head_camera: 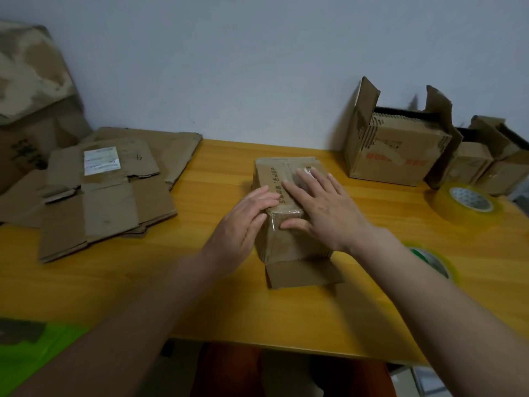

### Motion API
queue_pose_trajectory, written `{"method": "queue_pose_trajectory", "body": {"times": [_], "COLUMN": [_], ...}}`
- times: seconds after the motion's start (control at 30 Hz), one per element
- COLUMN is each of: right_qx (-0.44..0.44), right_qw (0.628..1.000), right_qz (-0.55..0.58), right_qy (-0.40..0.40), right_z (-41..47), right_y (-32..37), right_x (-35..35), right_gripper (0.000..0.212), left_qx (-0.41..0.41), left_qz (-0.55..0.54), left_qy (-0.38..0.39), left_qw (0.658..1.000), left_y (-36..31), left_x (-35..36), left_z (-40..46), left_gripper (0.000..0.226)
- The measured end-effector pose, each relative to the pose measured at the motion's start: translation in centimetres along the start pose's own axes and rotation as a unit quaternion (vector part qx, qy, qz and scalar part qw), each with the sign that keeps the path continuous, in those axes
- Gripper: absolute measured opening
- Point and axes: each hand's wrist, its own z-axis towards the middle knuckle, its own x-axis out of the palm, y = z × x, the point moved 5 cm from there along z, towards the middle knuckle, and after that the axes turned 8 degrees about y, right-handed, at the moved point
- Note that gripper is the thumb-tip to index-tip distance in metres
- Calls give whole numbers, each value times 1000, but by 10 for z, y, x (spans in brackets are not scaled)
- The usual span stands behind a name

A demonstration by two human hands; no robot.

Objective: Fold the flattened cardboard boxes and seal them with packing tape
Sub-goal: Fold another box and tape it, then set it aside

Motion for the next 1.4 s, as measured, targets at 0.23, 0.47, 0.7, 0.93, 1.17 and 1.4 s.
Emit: {"method": "queue_pose_trajectory", "body": {"times": [0.23, 0.47, 0.7, 0.93, 1.17, 1.4], "right_qx": [32, 17, 20, 52, -10, 57], "right_qw": [987, 992, 972, 994, 976, 860], "right_qz": [153, 124, 231, 66, 179, 501], "right_qy": [37, 1, 33, -62, -122, -79], "right_z": [-11, -6, -5, -3, -17, -30], "right_y": [22, 21, 29, 30, 9, -46], "right_x": [-17, -9, -14, 0, -2, 33], "right_gripper": [106, 85, 114, 107, 98, 63], "left_qx": [8, 21, 19, -4, 1, 2], "left_qz": [3, 28, 5, -16, 4, 16], "left_qy": [-20, -18, -37, -34, -74, -100], "left_qw": [1000, 999, 999, 999, 997, 995], "left_y": [1, 5, 1, 1, -3, -4], "left_x": [-1, -1, -1, -1, 3, 5], "left_z": [-4, 0, -3, 0, 4, 6], "left_gripper": [35, 39, 40, 59, 34, 37]}}
